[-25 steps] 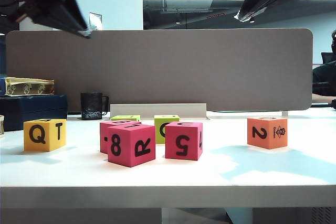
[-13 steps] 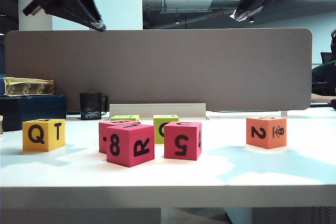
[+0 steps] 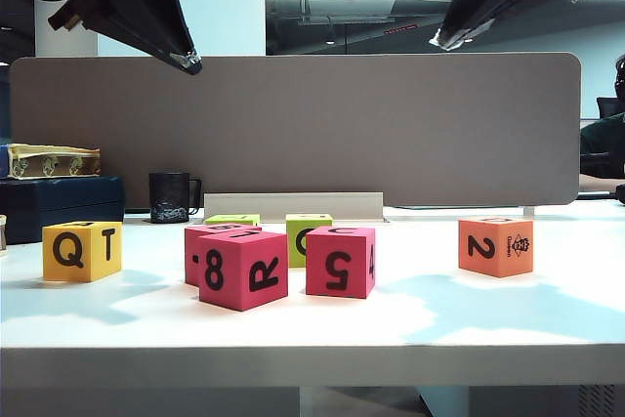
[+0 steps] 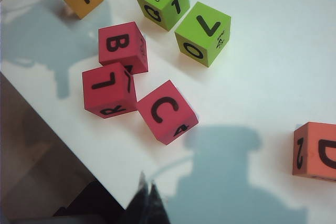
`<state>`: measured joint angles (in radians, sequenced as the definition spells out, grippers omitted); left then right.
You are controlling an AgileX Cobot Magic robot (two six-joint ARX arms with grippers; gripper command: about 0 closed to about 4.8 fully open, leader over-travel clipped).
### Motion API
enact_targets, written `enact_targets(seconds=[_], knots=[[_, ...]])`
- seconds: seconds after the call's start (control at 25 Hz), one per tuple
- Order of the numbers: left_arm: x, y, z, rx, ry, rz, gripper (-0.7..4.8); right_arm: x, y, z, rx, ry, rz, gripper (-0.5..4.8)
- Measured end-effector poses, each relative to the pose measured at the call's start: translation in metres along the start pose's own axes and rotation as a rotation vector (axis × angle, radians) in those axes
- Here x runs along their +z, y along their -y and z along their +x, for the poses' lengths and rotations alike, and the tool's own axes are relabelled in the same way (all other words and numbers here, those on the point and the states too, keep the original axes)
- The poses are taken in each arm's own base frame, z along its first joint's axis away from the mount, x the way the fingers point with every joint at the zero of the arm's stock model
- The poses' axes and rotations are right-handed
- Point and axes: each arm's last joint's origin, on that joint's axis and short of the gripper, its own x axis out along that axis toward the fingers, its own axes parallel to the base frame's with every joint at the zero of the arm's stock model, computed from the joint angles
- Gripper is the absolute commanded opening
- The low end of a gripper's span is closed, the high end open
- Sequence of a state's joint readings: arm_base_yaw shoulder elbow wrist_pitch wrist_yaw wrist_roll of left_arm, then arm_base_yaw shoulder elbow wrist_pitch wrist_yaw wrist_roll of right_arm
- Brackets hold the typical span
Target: Select the appropriate blocks from the scattered letter blocks on the table and arrange them in a row to spell out "ABCD".
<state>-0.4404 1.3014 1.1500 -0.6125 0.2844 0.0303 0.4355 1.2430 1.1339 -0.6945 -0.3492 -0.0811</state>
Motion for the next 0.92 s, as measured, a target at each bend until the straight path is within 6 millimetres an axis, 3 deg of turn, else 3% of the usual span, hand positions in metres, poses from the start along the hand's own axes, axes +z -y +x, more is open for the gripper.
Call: enact_targets(seconds=[0.2, 0.72, 0.88, 0.92], knots=[[0.001, 0.012, 0.012, -0.021, -0.032, 0.047, -0.06, -0.001, 0.0, 0.0, -0.006, -0.012, 0.001, -0.02], [-0.014, 0.011, 0.057, -0.028, -0.225, 0.033, -0.05, -0.003, -0.001, 0.001, -0.009, -0.03, 0.005, -0.02], [-0.018, 0.012, 0.062, -0.034, -0.259, 0.03, 0.34, -0.003, -0.001, 0.001, -0.009, -0.031, 0.005, -0.02], [-0.018, 0.012, 0.062, -0.033, -0.26, 0.03, 0.89, -0.003, -0.001, 0.001, -0.009, -0.03, 0.005, -0.02]])
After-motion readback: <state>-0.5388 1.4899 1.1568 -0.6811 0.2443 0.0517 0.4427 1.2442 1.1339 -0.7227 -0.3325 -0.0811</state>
